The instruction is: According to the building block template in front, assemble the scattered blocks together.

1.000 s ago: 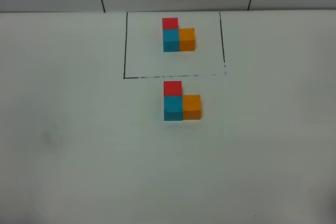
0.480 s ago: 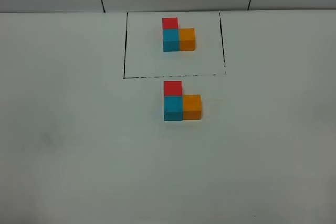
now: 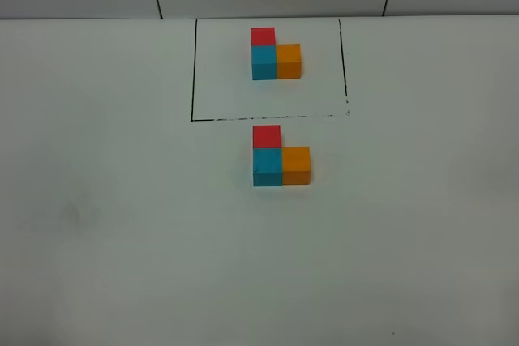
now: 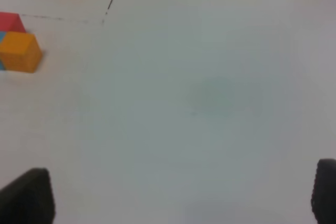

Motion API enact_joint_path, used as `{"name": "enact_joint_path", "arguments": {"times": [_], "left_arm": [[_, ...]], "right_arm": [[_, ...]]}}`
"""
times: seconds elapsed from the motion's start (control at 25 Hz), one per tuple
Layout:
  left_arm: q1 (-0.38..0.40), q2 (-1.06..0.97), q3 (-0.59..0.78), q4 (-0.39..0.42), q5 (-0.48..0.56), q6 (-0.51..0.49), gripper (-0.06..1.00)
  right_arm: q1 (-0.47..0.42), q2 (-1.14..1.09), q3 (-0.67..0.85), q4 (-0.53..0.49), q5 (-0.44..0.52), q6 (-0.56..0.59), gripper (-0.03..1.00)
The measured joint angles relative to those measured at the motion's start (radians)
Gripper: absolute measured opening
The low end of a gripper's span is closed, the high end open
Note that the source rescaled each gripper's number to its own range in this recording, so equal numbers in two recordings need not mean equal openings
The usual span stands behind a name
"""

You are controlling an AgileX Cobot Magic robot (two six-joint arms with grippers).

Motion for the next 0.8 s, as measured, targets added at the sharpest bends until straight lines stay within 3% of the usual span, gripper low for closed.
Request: {"name": "enact_joint_path", "arguments": {"times": [0.8], "left_arm": [[0.0, 0.0, 0.0, 0.0, 0.0, -0.002, 0.68]], "right_arm": [[0.0, 0.0, 0.0, -0.031, -0.001, 0.061, 0.95]]}}
